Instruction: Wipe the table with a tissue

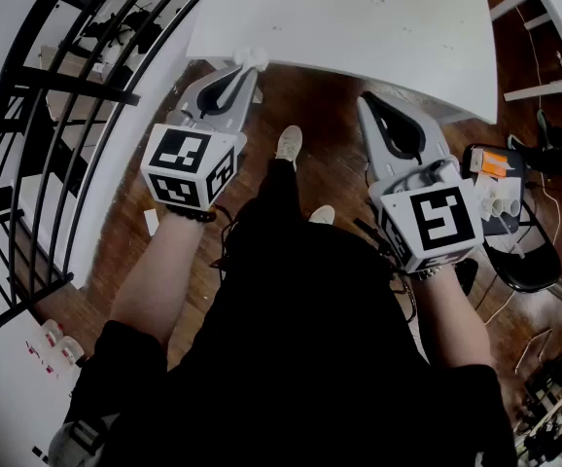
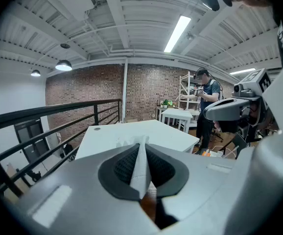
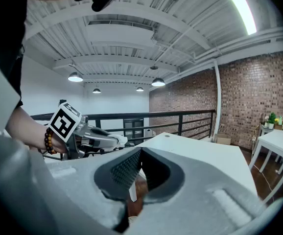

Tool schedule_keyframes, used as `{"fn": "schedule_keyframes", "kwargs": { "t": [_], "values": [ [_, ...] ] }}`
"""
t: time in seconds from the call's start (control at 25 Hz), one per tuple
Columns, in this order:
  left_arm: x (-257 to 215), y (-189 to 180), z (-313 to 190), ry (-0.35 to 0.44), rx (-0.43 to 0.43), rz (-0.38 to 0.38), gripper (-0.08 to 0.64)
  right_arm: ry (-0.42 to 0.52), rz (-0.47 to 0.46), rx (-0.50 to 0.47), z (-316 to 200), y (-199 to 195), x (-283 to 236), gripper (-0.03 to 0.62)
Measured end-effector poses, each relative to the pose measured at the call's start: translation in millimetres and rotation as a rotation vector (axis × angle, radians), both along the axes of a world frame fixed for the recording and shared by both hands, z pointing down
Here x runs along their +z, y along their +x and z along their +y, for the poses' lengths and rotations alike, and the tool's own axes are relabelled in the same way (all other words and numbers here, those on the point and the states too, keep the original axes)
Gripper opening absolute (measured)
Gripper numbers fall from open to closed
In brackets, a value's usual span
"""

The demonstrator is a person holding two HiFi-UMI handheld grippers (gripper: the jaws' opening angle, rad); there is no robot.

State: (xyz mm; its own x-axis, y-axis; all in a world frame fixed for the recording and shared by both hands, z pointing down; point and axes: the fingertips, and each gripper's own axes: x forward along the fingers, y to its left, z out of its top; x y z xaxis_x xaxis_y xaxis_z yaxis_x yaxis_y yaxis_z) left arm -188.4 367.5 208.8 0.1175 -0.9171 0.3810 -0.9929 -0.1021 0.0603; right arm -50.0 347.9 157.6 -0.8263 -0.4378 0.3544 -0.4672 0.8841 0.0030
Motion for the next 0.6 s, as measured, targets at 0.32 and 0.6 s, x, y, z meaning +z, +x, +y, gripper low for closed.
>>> {"fn": "schedule_keyframes", "kwargs": {
  "t": [0.32, 0.6],
  "values": [
    [30, -35, -39, -0.056, 0.026, 0.009, 0.023, -0.028, 0.016, -0.021, -34, -40, 21, -0.012],
    [75, -44, -68, -0.134, 0.063, 0.009, 0.023, -0.082, 0.064, -0.005, -60, -54, 53, -0.012]
  ]
}}
